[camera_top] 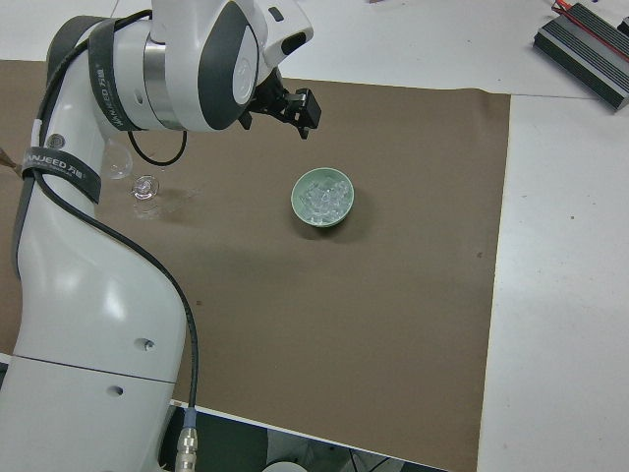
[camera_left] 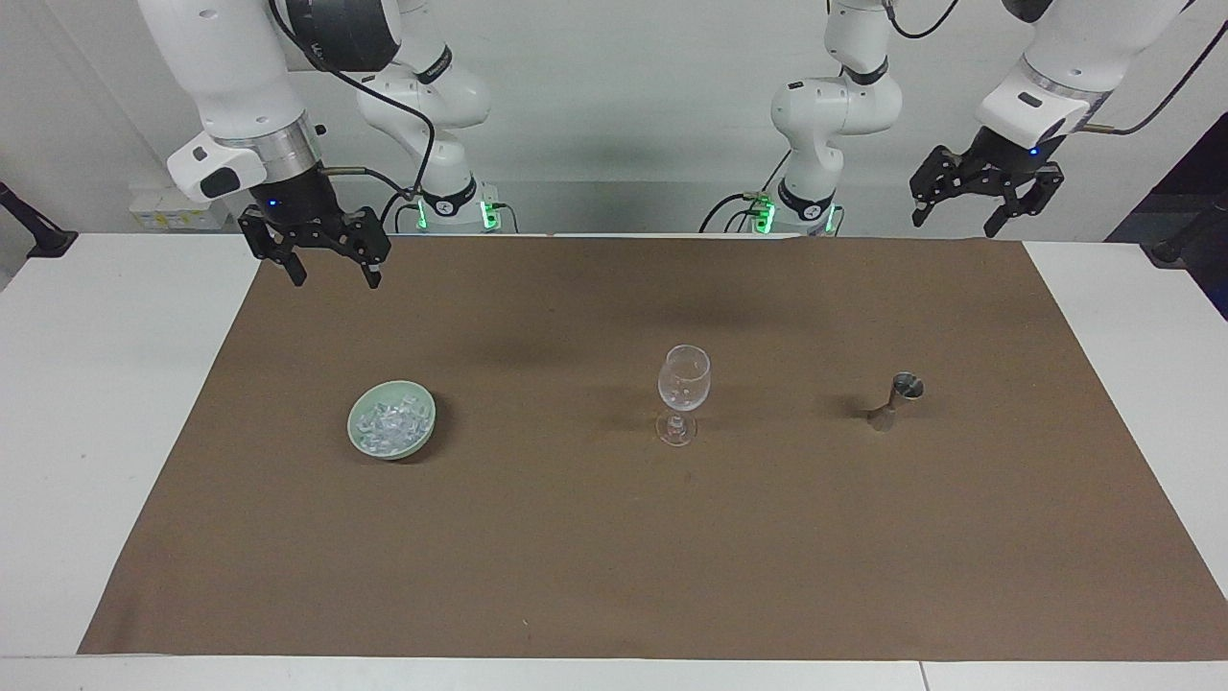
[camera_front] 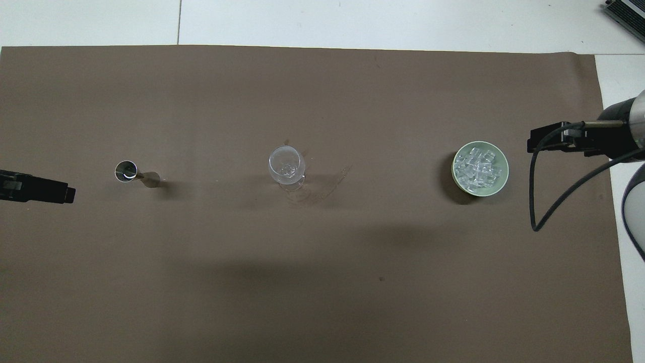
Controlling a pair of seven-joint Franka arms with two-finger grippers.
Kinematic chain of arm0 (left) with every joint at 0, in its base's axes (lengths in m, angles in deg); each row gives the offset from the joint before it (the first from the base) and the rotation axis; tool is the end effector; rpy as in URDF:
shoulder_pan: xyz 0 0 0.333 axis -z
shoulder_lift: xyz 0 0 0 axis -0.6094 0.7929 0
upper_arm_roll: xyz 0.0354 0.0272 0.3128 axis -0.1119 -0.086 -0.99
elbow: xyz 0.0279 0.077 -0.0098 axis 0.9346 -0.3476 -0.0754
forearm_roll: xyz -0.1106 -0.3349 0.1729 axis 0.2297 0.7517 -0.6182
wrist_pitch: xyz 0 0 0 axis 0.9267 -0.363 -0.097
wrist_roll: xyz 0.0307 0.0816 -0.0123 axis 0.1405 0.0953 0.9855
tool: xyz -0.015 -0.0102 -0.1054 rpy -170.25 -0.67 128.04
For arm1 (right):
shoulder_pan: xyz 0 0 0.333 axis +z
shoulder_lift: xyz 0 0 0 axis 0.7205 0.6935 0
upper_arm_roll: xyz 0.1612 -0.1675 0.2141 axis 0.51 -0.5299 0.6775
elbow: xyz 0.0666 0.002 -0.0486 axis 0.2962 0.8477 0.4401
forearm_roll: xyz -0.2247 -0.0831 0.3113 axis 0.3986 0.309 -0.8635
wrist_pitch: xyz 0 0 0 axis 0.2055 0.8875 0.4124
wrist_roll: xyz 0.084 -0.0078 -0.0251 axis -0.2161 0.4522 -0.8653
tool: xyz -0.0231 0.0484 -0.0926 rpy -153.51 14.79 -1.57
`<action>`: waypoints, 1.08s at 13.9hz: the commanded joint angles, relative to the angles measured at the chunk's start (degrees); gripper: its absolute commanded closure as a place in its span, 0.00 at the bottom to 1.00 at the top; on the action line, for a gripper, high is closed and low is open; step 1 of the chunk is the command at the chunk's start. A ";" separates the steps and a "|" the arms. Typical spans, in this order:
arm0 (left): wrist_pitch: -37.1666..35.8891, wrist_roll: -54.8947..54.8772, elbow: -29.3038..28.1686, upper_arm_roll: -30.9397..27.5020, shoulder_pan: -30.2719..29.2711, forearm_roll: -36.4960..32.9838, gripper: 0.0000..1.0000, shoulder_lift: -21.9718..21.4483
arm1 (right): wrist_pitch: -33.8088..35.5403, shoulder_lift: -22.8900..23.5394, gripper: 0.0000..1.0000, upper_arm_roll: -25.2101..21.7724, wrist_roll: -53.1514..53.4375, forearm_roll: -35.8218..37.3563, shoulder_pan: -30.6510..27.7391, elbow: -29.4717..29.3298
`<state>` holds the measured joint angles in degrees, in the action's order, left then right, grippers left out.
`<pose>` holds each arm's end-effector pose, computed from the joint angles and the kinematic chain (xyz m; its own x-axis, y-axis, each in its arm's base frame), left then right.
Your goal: Pour wine and add ice with both arms
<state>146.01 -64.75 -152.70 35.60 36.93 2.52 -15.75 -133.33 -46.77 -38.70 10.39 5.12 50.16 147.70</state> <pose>0.5049 -0.0339 0.6558 0.9889 -0.1485 0.0037 -0.1485 -0.9869 0.0639 0.5685 0.0224 0.6231 0.9932 -0.0760 0.0885 -0.0743 -0.9970 -0.0232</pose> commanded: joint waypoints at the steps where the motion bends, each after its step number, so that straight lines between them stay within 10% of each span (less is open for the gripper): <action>1: 1.70 5.62 -1.65 -0.21 -0.79 0.47 0.00 0.07 | 0.03 -0.58 0.00 0.28 0.64 -0.37 -0.46 0.65; 15: 11.80 47.81 -6.84 -0.39 -7.28 12.40 0.00 9.38 | 0.03 -0.58 0.00 0.28 0.64 -0.37 -0.46 0.65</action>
<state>156.23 -22.18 -159.42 34.93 31.78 11.11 -7.85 -133.33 -46.77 -38.70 10.39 5.12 50.16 147.70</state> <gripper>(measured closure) 0.000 0.000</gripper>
